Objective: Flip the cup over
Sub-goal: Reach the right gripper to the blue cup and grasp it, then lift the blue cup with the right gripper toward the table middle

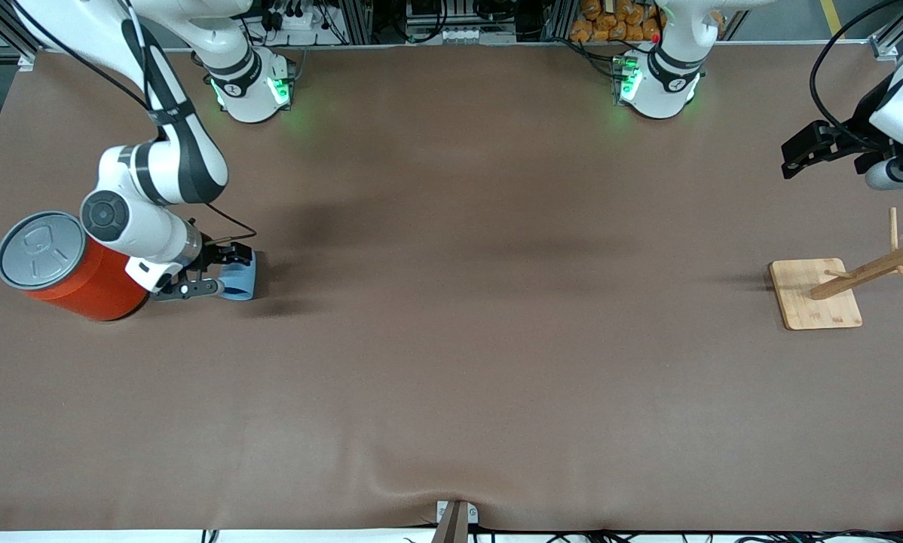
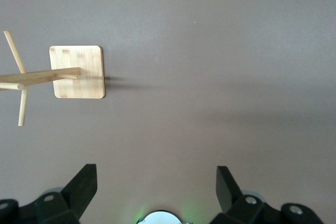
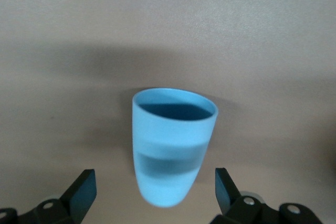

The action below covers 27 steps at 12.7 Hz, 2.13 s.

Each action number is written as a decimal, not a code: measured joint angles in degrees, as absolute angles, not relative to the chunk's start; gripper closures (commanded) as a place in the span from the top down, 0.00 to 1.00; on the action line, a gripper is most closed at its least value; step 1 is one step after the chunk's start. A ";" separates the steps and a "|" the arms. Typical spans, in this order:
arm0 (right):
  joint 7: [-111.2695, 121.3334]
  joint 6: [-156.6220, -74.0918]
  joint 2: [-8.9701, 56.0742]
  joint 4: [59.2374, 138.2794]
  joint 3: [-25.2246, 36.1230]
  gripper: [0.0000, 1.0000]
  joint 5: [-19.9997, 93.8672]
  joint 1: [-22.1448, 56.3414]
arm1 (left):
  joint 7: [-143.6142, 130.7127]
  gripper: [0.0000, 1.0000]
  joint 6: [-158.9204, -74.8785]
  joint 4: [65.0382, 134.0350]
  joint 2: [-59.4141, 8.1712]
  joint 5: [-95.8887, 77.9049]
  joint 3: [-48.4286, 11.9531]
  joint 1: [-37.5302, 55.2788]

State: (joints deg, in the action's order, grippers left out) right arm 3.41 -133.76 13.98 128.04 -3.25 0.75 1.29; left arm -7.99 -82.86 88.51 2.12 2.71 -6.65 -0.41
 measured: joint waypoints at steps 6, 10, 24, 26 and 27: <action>3.86 -140.58 18.83 128.10 -2.85 0.95 0.75 -0.24 | -7.99 1.00 -82.87 88.51 1.68 2.71 -6.63 -1.18; 3.93 -141.01 19.62 127.93 -2.93 0.09 0.76 -0.77 | -7.99 1.00 -82.89 88.50 1.48 2.75 -6.63 -1.30; 14.28 -117.59 21.54 100.72 -6.30 0.00 1.22 25.00 | -7.99 1.00 -82.90 88.42 1.23 2.76 -6.82 -1.30; 21.91 -117.59 24.85 94.93 -6.57 0.00 1.17 30.64 | -7.99 1.00 -82.90 88.42 1.15 2.76 -6.83 -1.30; 24.17 -117.66 26.71 92.80 -6.61 0.00 0.81 33.18 | -7.99 1.00 -82.90 88.42 1.12 2.76 -6.82 -1.31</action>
